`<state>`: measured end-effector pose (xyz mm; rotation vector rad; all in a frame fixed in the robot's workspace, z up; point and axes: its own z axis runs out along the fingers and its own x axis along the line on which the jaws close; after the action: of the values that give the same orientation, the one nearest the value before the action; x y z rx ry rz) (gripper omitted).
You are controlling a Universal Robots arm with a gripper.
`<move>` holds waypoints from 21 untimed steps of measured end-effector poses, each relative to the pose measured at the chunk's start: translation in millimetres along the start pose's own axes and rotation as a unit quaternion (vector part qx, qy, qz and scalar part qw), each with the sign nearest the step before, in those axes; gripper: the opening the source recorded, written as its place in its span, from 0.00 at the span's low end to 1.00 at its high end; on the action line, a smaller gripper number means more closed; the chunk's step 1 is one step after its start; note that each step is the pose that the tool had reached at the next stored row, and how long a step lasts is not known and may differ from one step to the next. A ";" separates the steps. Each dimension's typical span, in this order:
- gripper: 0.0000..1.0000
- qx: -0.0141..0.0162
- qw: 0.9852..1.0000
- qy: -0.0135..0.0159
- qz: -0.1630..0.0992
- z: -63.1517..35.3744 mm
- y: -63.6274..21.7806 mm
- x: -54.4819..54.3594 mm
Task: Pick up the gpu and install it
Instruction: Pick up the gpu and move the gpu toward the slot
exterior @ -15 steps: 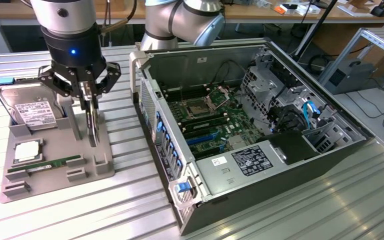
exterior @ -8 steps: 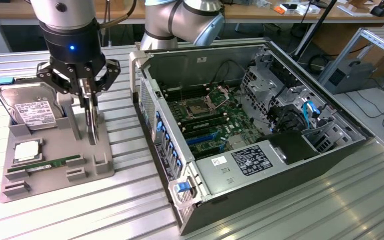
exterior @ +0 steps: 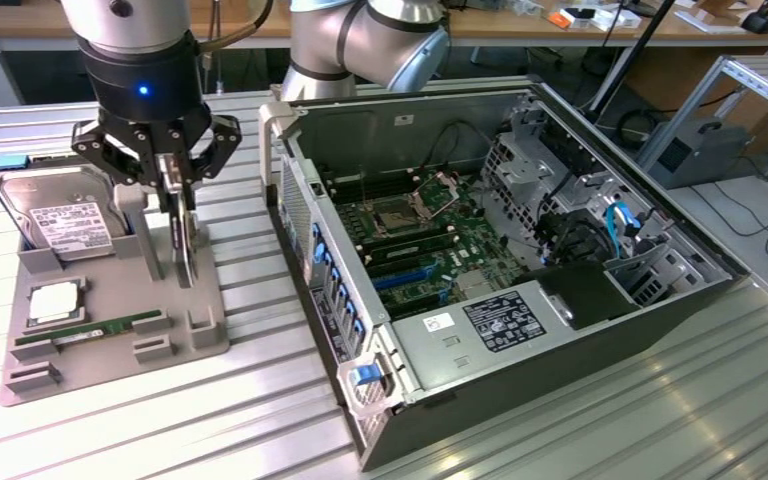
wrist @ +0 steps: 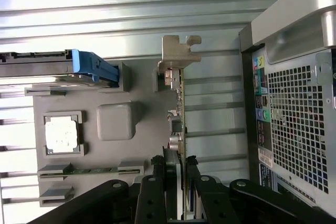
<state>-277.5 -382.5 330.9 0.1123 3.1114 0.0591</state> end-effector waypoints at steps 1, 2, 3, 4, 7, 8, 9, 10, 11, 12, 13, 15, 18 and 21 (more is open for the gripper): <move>0.27 0.000 1.000 0.000 0.000 -0.5 0.0 0.0; 0.27 0.000 1.000 0.000 0.000 -0.7 0.0 0.0; 0.27 0.000 1.000 0.000 0.000 -1.1 0.0 0.0; 0.27 0.000 1.000 0.000 0.000 -1.8 0.1 -0.1; 0.27 0.000 1.000 0.000 0.000 -3.3 0.1 -0.1; 0.27 0.000 1.000 0.000 0.000 -3.8 0.1 -0.1; 0.27 0.000 1.000 0.000 0.000 -4.6 0.2 -0.1; 0.27 0.000 1.000 0.000 0.000 -5.0 0.2 -0.1; 0.27 0.000 1.000 0.000 0.000 -5.3 0.2 -0.1; 0.27 0.000 1.000 0.000 0.000 -6.1 0.2 -0.2; 0.27 0.000 1.000 0.000 0.000 -6.8 0.2 -0.2; 0.27 0.000 1.000 0.000 0.000 -8.2 0.3 -0.2; 0.27 0.000 1.000 0.000 0.000 -10.3 0.3 -0.3; 0.27 0.000 1.000 0.000 0.000 -12.4 0.3 -0.3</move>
<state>-277.5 -382.7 343.3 0.1123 3.1113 0.0592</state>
